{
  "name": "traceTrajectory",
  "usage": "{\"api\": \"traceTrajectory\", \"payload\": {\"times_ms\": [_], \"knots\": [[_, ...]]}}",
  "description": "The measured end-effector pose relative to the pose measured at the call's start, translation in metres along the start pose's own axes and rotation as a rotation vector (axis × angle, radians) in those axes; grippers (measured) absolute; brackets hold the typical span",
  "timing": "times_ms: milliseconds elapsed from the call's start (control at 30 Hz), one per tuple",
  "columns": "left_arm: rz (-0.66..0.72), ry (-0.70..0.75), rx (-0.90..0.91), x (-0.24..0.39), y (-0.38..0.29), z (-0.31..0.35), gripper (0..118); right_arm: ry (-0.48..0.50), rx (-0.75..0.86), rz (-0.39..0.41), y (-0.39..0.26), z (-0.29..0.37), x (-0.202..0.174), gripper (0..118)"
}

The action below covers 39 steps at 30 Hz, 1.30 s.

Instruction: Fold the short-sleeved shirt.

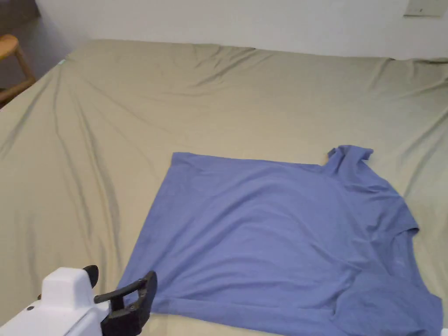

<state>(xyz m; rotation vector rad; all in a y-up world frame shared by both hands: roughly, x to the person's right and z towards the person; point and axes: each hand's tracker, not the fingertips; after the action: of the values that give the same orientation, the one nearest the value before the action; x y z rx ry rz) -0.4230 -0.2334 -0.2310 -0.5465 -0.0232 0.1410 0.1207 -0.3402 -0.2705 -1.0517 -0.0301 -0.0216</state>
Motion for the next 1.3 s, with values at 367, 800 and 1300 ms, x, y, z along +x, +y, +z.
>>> {"api": "traceTrajectory", "payload": {"times_ms": [367, 800, 1300], "knots": [[-0.153, 0.096, -0.429, -0.036, -0.063, -0.107, 80, 0.013, -0.013, -0.025, 0.001, -0.004, 0.0, 9], [-0.119, 0.04, -0.419, -0.032, -0.06, -0.101, 6, 0.019, 0.007, -0.026, 0.005, 0.009, 0.001, 9], [-0.302, 0.037, -0.241, -0.009, 0.058, -0.198, 6, 0.016, 0.121, 0.072, 0.149, -0.003, 0.003, 9]]}}
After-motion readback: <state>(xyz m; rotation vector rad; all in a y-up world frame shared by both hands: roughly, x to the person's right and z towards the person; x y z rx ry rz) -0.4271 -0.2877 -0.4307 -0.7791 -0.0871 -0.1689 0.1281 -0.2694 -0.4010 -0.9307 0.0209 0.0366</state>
